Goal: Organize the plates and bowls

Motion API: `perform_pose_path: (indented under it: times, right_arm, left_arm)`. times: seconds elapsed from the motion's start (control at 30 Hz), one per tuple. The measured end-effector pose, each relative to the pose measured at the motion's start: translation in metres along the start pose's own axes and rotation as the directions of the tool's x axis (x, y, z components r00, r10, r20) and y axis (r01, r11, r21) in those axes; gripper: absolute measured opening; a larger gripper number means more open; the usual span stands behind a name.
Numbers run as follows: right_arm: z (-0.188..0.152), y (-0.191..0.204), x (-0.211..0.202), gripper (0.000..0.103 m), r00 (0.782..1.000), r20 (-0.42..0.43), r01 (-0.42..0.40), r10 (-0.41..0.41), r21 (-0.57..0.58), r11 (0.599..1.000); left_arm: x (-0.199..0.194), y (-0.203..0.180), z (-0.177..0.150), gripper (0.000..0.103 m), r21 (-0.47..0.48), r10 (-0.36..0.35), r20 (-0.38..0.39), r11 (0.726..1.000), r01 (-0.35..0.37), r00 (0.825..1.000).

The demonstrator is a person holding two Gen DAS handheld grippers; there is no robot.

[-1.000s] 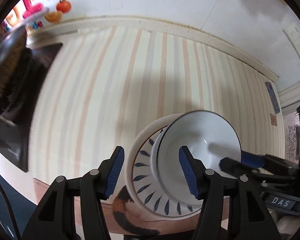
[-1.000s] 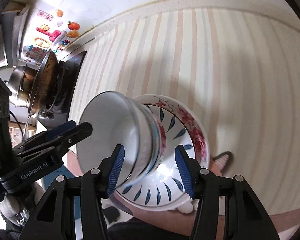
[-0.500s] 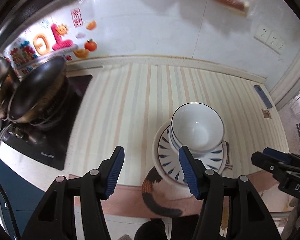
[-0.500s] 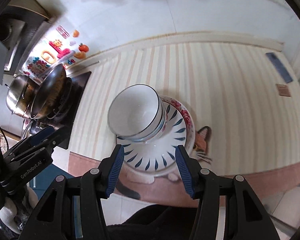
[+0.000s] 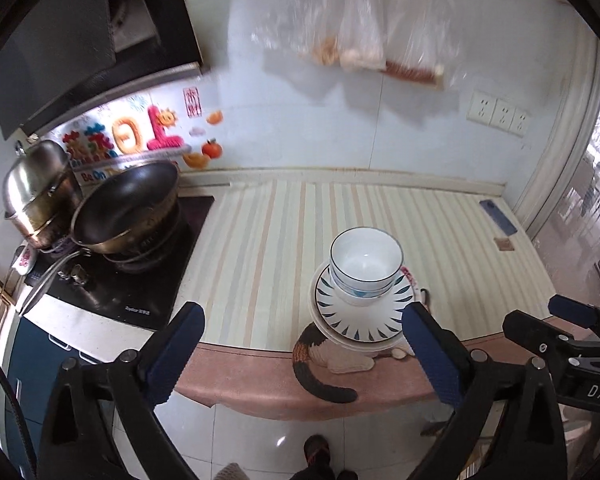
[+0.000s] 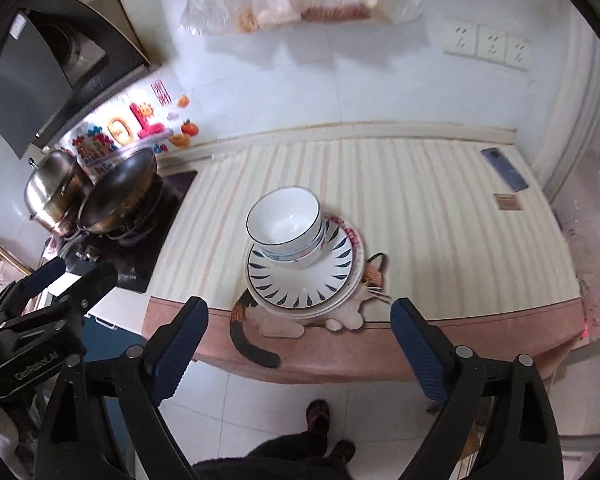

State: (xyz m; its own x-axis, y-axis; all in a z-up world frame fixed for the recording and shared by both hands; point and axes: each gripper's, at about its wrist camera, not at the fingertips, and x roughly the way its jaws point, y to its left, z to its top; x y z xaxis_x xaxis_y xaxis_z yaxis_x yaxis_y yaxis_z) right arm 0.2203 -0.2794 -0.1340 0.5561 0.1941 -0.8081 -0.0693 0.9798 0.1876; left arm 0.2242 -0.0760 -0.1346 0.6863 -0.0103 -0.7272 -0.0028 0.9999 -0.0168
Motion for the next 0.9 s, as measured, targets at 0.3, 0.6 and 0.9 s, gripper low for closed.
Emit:
perform_pose_path:
  times: [0.3,0.6,0.9]
  right_arm:
    - [-0.04,-0.006,-0.074,0.099,0.997,0.079,0.004,-0.003,-0.022,1.0]
    - [-0.081,-0.005,-0.137,0.1,0.99,0.14,0.012,-0.01,-0.016,1.0]
    - [-0.111,0.008,-0.172,0.1,0.981,0.188,0.036,-0.036,0.002,0.999]
  left_arm:
    - [-0.066,-0.012,-0.03,0.102,-0.043,0.033,0.056,0.999,-0.031,0.998]
    - [-0.111,-0.022,-0.056,0.102,-0.02,0.027,0.073,0.999,-0.025,0.997]
    - [-0.143,-0.004,-0.078,0.102,-0.024,0.028,0.105,0.999,-0.026,0.994]
